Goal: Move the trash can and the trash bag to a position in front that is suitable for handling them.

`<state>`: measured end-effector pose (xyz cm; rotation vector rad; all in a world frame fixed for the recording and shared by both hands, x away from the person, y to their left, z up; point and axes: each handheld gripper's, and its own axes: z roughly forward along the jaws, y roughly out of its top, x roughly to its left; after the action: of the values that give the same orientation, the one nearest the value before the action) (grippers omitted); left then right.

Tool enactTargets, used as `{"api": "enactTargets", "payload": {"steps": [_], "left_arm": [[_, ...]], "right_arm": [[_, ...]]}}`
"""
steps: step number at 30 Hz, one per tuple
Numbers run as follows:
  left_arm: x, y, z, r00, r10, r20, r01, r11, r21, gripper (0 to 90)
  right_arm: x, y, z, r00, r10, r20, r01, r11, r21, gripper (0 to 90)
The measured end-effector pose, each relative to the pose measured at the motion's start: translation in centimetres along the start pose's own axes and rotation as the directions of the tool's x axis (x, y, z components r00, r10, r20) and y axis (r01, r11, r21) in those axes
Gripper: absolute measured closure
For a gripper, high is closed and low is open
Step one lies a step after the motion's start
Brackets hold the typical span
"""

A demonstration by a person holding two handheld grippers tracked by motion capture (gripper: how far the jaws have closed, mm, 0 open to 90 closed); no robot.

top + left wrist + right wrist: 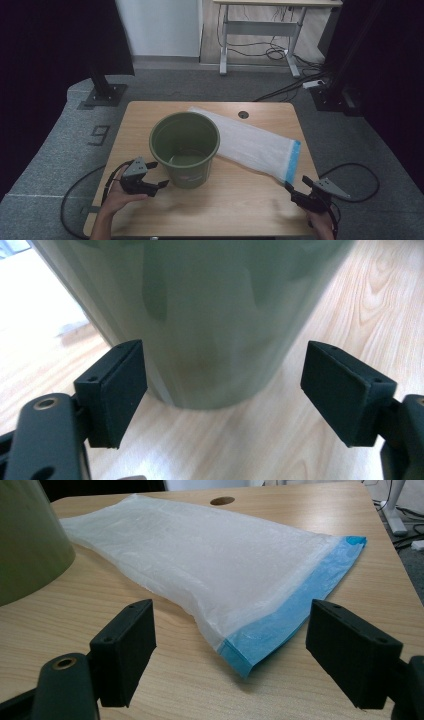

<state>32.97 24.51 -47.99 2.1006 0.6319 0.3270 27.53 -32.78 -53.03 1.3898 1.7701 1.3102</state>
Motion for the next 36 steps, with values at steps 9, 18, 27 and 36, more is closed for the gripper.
{"api": "enactTargets", "payload": {"steps": [9,18,27,36], "left_arm": [[-0.4,0.5,1.1,0.9912,0.063,0.116,-0.067,0.9973,0.029,19.8],[-1.7,1.2,2.2,0.9812,0.100,0.165,-0.110,0.9923,0.056,20.2],[-4.8,4.1,4.0,0.9478,0.205,0.244,-0.223,0.9737,0.048,20.9],[-5.8,4.4,4.2,0.9459,0.230,0.228,-0.249,0.9667,0.058,21.5]], "right_arm": [[0.9,-0.3,0.6,0.9989,-0.042,-0.020,0.043,0.999,0.028,19.4],[0.9,-0.3,0.4,0.9988,-0.043,-0.022,0.043,0.999,0.024,19.4],[1.0,-0.2,0.5,0.9986,-0.047,-0.023,0.048,0.999,0.023,19.4],[0.8,-0.2,0.3,0.9989,-0.043,-0.020,0.043,0.999,0.018,19.3]]}}
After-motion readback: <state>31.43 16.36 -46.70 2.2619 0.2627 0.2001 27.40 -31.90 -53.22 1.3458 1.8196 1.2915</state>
